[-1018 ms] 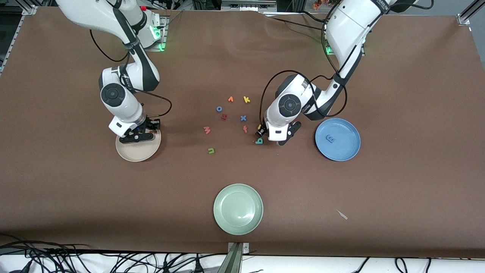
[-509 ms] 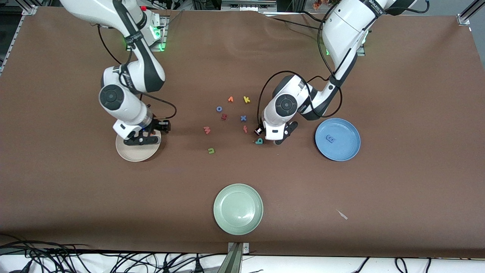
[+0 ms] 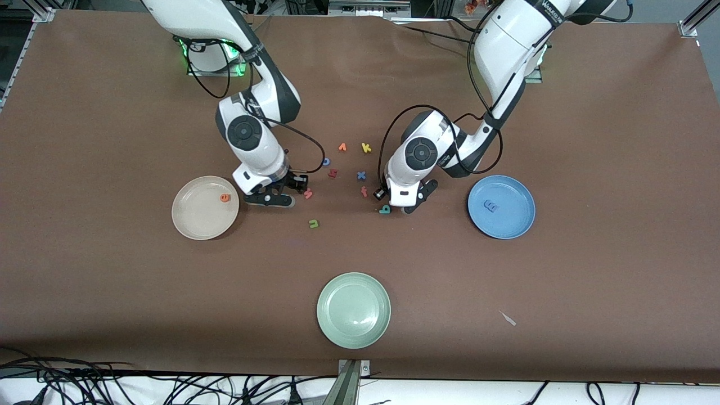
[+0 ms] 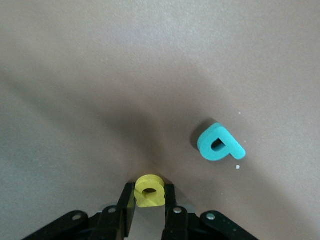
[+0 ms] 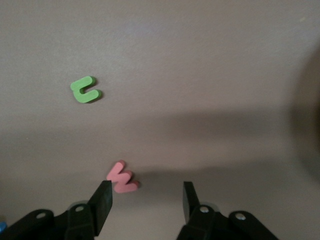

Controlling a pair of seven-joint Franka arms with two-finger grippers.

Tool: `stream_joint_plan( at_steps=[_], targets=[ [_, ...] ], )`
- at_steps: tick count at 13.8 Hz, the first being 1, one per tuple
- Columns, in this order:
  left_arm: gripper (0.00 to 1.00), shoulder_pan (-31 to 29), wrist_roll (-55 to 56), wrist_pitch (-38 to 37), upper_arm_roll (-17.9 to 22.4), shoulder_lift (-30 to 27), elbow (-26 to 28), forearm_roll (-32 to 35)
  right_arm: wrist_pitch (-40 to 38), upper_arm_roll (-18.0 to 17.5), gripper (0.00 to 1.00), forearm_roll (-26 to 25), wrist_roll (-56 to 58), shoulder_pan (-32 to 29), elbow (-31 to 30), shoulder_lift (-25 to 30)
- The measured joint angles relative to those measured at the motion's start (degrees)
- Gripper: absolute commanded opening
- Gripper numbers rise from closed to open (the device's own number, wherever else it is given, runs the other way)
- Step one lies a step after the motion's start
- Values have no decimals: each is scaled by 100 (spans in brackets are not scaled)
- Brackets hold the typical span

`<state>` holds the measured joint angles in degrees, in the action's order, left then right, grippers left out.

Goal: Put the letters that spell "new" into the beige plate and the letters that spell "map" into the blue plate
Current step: 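Place the yellow letter on the blue plate while the right gripper grasps pink w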

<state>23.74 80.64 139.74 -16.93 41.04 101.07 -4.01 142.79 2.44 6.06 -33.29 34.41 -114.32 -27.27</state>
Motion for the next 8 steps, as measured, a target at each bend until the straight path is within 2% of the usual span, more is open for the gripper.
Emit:
stream_joint_plan(
  at_steps=[1, 2, 5, 8],
  targets=[
    [12, 11, 0, 9, 0, 0, 0, 0, 110, 1, 83, -2, -18, 44, 6, -82],
    [12, 14, 0, 15, 1, 1, -2, 0, 221, 2, 86, -19, -9, 80, 11, -142],
    [12, -13, 0, -92, 79, -54, -77, 0, 340, 1, 87, -250, 282, 193, 27, -195],
    [12, -292, -338, -819, 186, -425, -175, 183, 384, 0, 87, -318, 744, 328, 28, -201]
  ],
)
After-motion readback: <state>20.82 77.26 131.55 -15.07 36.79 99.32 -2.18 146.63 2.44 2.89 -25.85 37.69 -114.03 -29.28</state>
